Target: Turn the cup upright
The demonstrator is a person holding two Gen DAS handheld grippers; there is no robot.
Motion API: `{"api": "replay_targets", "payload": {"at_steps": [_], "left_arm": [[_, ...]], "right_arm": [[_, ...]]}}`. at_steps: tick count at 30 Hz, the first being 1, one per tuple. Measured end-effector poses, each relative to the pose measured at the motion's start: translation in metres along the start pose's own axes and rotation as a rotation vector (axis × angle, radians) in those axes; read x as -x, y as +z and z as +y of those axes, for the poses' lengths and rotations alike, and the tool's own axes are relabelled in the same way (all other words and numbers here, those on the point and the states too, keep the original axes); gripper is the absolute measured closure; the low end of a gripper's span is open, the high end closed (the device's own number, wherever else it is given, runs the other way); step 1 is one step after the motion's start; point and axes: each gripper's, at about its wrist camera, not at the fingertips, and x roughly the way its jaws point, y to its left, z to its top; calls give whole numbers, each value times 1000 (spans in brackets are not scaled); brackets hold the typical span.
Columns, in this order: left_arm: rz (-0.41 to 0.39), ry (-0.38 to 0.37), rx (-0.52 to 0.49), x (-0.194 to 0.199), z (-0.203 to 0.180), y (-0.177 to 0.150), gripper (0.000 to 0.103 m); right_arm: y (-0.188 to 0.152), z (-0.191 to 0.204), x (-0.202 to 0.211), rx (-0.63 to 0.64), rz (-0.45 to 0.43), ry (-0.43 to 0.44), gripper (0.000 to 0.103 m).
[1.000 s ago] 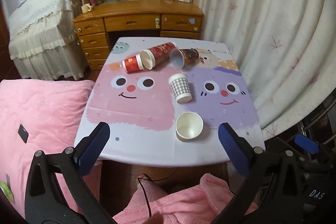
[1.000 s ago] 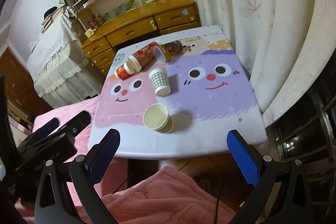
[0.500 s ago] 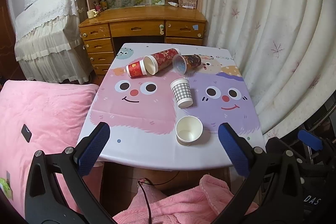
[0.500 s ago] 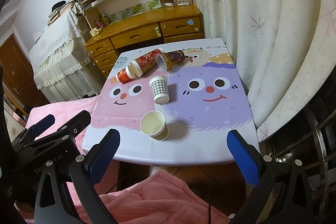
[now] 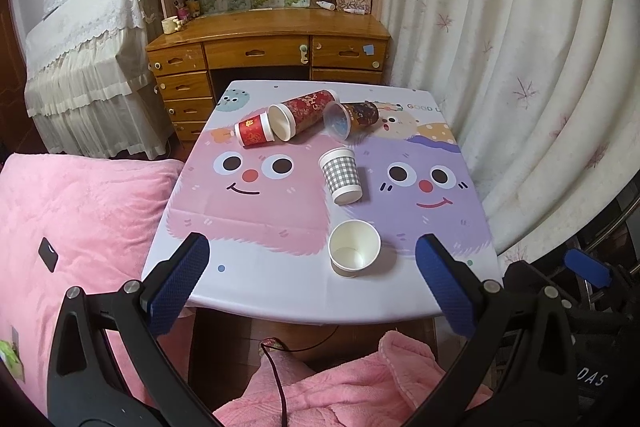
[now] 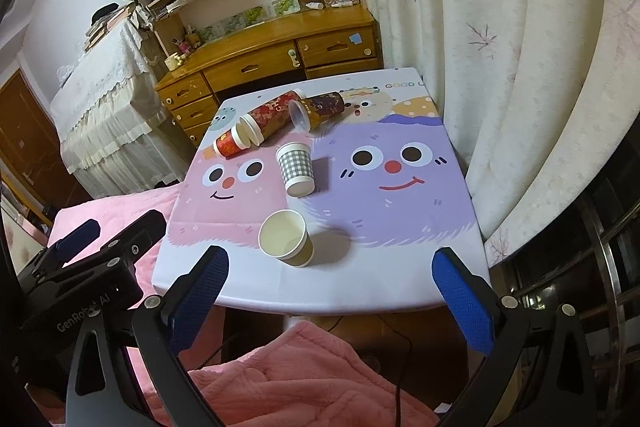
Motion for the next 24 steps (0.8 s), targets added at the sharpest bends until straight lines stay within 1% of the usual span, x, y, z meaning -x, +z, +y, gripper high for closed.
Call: {"api": "replay_targets", "payload": {"at_steps": [24], "left_arm": [[-1,1,-5,0,-1,-1,1]], "right_arm": [[1,-2,-3,-7,4,-1,0]]}}
